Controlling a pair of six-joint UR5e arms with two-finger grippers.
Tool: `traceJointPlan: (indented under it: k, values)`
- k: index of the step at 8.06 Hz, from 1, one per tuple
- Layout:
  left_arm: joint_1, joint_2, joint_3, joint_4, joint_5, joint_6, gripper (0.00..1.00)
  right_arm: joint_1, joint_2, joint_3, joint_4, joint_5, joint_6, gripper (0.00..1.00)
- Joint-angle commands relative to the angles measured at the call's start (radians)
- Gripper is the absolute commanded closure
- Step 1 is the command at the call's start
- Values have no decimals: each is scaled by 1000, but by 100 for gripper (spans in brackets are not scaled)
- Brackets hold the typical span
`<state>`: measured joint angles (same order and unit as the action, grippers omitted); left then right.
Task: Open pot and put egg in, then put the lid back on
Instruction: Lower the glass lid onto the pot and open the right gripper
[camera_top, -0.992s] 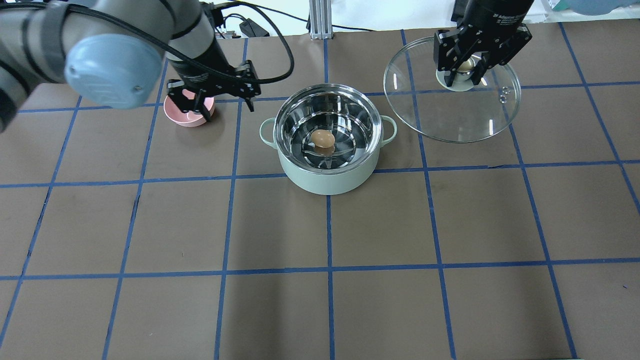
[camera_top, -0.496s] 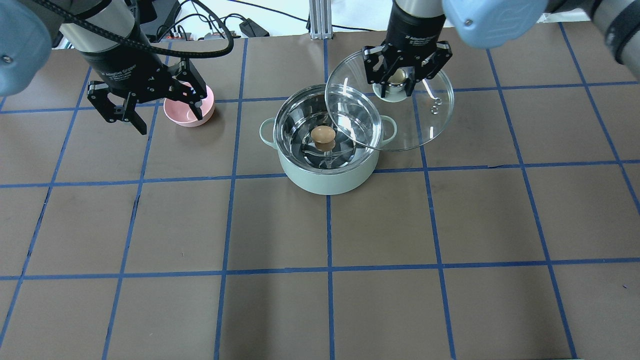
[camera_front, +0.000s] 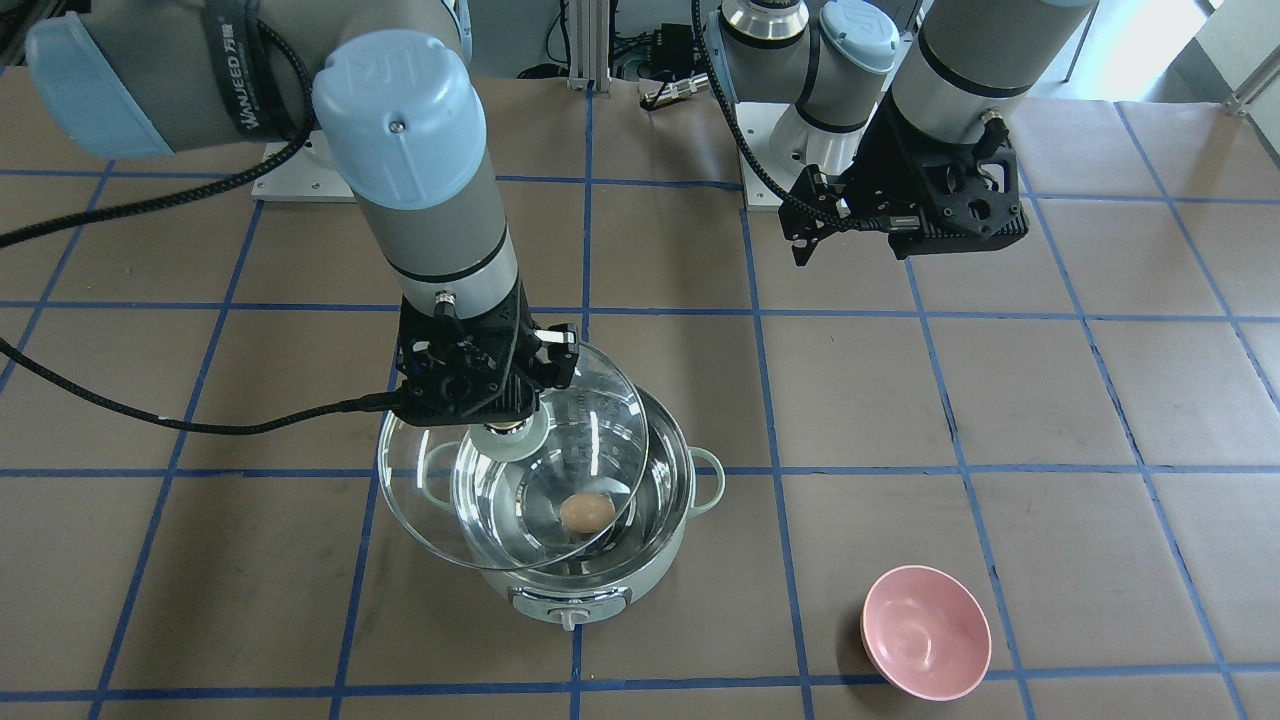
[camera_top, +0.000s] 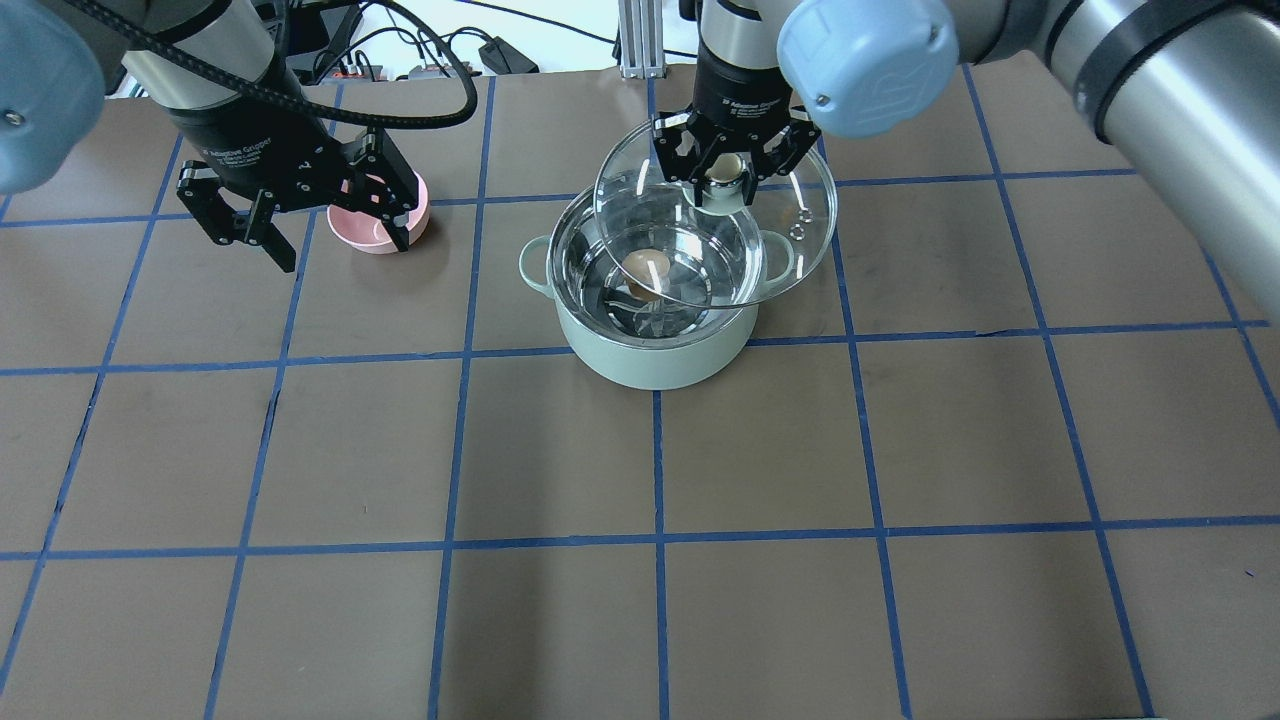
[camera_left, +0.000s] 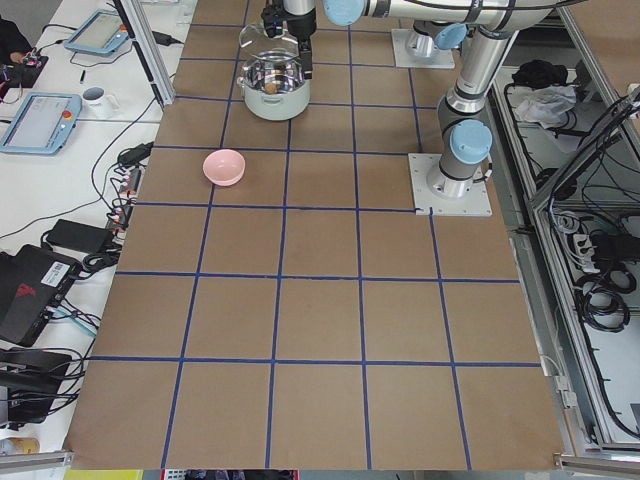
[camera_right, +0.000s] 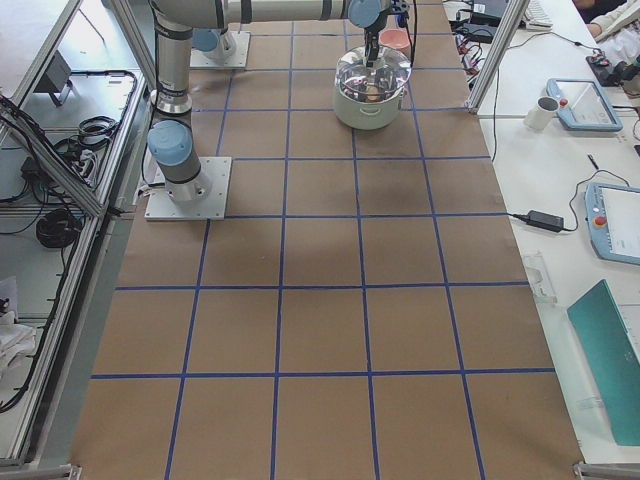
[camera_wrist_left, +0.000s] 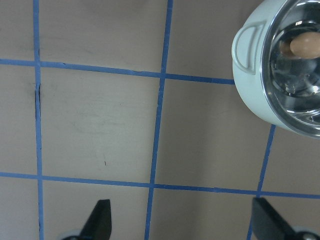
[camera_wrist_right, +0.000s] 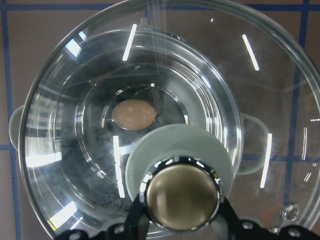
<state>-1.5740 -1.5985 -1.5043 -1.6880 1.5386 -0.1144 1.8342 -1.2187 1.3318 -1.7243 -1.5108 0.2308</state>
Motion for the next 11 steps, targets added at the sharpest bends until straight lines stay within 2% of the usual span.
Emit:
traceJointPlan:
  k: [1, 11]
  values:
    - [-3, 2, -4, -1, -2, 82, 0, 46, 71, -16, -54, 17, 71, 100]
    - [-1, 11, -4, 50, 1, 87, 0, 60, 122, -10, -55, 18, 68, 100]
